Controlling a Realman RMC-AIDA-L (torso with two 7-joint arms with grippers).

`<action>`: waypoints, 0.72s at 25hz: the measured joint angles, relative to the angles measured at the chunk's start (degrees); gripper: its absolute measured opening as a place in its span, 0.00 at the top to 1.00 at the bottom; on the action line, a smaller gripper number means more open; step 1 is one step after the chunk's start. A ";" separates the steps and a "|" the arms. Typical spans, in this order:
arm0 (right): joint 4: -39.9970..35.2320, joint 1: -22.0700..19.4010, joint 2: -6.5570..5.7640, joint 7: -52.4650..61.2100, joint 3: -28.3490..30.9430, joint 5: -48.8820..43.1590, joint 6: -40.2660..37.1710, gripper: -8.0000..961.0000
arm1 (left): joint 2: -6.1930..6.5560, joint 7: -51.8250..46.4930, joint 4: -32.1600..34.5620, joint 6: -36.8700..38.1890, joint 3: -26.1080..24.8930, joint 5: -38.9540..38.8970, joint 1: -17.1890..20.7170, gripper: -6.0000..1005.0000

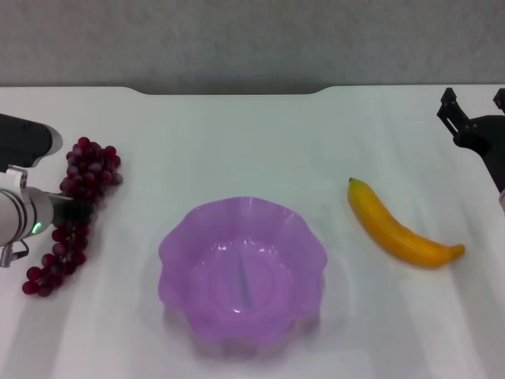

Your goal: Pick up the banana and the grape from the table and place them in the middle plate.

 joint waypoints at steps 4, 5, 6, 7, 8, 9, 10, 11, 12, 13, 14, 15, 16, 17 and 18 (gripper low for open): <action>0.00 0.00 0.00 0.00 0.00 0.00 0.00 0.08 | 0.00 -0.42 0.00 0.86 -0.09 0.00 0.14 0.62; 0.05 0.00 0.00 0.00 0.00 0.01 0.00 0.08 | 0.00 -0.57 0.00 1.07 -0.10 0.00 0.18 0.62; 0.05 0.00 0.00 0.00 0.00 0.01 0.00 0.08 | 0.00 -0.68 0.00 1.22 -0.10 0.00 0.26 0.62; 0.10 0.00 0.00 0.00 0.00 0.03 0.00 0.08 | 0.00 -0.70 0.00 1.30 -0.07 0.00 0.29 0.62; 0.17 0.00 0.00 0.00 0.00 0.06 0.00 0.08 | 0.00 -0.71 0.00 1.35 -0.04 0.00 0.33 0.62; 0.17 0.00 0.00 0.00 0.00 0.06 0.00 0.08 | 0.00 -0.71 0.00 1.35 -0.04 0.00 0.33 0.62; 0.17 0.00 0.00 0.00 0.00 0.07 0.00 0.08 | 0.00 -0.72 0.00 1.37 -0.02 0.00 0.34 0.62; 0.16 0.00 0.00 0.00 0.00 0.09 0.00 0.08 | 0.00 -0.72 0.00 1.42 -0.01 0.00 0.35 0.62; 0.11 0.00 0.00 0.00 0.00 0.11 0.00 0.08 | 0.00 -0.73 0.00 1.53 -0.01 0.00 0.35 0.62; 0.08 0.00 0.00 0.00 0.00 0.12 0.00 0.08 | 0.00 -0.72 0.00 1.70 0.00 0.00 0.35 0.62; 0.06 0.00 0.00 0.00 0.00 0.13 0.00 0.08 | 0.00 -0.68 -0.01 1.91 0.00 0.00 0.35 0.62; 0.05 0.00 0.00 0.00 0.00 0.13 0.00 0.08 | 0.00 -0.60 -0.02 2.12 0.00 0.00 0.35 0.62; 0.04 0.00 0.00 0.00 0.00 0.11 0.00 0.08 | 0.00 -0.56 -0.04 2.24 0.00 0.00 0.35 0.62; 0.04 0.00 0.00 0.00 0.00 0.09 0.00 0.08 | 0.00 -0.55 -0.05 2.36 0.00 0.00 0.35 0.63; 0.06 0.00 0.00 0.00 0.00 0.04 0.00 0.08 | 0.00 -0.57 -0.05 2.56 0.00 0.00 0.38 0.63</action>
